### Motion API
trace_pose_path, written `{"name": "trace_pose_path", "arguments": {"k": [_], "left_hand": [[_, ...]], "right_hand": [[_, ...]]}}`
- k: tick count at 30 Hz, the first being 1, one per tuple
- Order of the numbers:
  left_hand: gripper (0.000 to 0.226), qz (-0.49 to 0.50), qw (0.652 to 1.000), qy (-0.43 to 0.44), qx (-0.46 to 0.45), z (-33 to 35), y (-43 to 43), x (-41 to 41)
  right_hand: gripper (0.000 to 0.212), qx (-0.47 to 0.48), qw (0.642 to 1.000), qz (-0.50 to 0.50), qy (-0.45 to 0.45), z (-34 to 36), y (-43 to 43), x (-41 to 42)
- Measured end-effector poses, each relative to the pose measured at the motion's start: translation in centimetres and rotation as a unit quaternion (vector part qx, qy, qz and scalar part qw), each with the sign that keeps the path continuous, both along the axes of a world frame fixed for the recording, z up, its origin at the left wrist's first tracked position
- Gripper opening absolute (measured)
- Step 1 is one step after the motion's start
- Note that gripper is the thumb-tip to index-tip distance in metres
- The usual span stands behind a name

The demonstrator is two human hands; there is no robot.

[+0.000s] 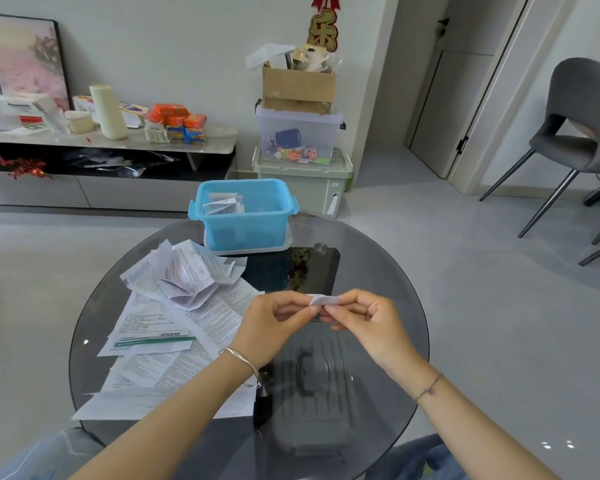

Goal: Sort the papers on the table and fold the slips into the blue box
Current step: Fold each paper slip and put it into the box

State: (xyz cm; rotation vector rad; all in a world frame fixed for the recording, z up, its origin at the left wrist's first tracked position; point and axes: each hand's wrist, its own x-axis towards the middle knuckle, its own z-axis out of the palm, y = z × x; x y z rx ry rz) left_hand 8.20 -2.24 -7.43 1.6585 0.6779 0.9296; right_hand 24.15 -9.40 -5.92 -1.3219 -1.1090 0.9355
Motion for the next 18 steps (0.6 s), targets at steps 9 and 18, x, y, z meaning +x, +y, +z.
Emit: {"name": "trace_pose_path", "arguments": {"k": [9,18], "left_hand": [[0.014,0.021,0.998,-0.040,-0.040,0.5,0.2,0.9],[0.020,0.016,0.987,-0.083,-0.135,1.2,-0.3,1.9]], "right_hand": [[0.010,0.021,0.999,-0.015,0.043,0.4,0.3,-0.4],[0.013,0.013,0.995,-0.043,0.085,0.8,0.6,-0.6]]}}
